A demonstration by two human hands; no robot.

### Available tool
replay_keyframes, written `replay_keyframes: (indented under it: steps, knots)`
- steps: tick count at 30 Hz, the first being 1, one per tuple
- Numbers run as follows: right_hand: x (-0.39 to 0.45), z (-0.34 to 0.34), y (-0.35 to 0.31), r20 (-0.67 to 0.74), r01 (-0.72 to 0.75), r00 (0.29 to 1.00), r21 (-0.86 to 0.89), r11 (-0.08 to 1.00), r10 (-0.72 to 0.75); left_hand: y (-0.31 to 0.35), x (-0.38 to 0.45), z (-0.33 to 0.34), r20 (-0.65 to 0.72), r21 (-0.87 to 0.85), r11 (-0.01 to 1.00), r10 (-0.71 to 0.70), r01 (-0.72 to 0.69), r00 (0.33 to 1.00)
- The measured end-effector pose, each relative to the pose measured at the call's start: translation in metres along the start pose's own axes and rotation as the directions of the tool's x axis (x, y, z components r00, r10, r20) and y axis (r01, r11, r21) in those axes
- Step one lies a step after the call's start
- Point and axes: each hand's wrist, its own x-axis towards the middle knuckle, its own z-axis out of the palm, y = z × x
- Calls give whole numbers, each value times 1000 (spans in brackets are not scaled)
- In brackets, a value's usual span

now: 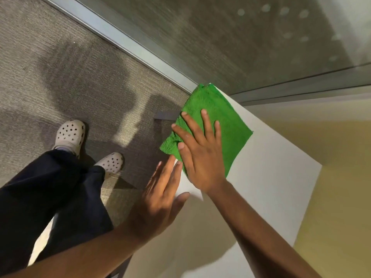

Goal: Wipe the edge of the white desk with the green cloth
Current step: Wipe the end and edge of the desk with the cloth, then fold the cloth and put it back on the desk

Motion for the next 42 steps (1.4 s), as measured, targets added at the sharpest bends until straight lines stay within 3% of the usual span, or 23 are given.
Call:
replay_keyframes:
  steps: [5, 9, 13, 16, 19, 22, 27, 30, 33, 35, 38, 42]
  knots:
    - [57, -20, 32, -39, 105, 993, -71, 992, -108, -2, 2, 1, -27, 10, 999, 44, -44, 999]
    - [112, -32, 39, -107, -214, 972, -54, 975, 208, -6, 0, 3, -57, 33, 997, 76, -74, 995]
    - [107, -27, 42, -229, -487, 842, 67, 871, 489, -9, -3, 7, -47, 86, 994, 73, -69, 996]
    - [87, -18, 38, -239, -627, 736, 112, 771, 634, -11, -5, 10, 36, 44, 999, 26, -27, 999]
    - [62, -9, 21, -176, -580, 787, 117, 806, 591, -10, -1, 10, 89, -5, 999, -42, 42, 995]
    - [25, -1, 6, -116, -515, 847, 68, 855, 519, -3, 8, 5, 119, -40, 999, -26, 31, 993]
    - [-35, 9, -16, -12, -475, 879, 66, 877, 477, -10, 19, -29, 230, -142, 990, 25, 9, 973]
    - [-58, 11, -24, 55, -460, 888, 107, 881, 457, -24, 40, -56, 193, -90, 991, 111, -96, 975]
    - [-66, 4, -32, 125, -457, 889, 165, 874, 441, -24, 67, -79, 329, 87, 954, 245, -288, 912]
    - [-65, -6, -34, 165, -458, 888, 236, 857, 429, -14, 84, -91, 464, 176, 926, 221, -333, 858]
    - [-70, -22, -41, 196, -494, 869, 342, 799, 453, 2, 102, -102, 523, 265, 804, 344, -532, 780]
    - [-107, -31, -72, 186, -556, 807, 562, 613, 561, 22, 123, -115, 556, 320, 615, 494, -721, 669]
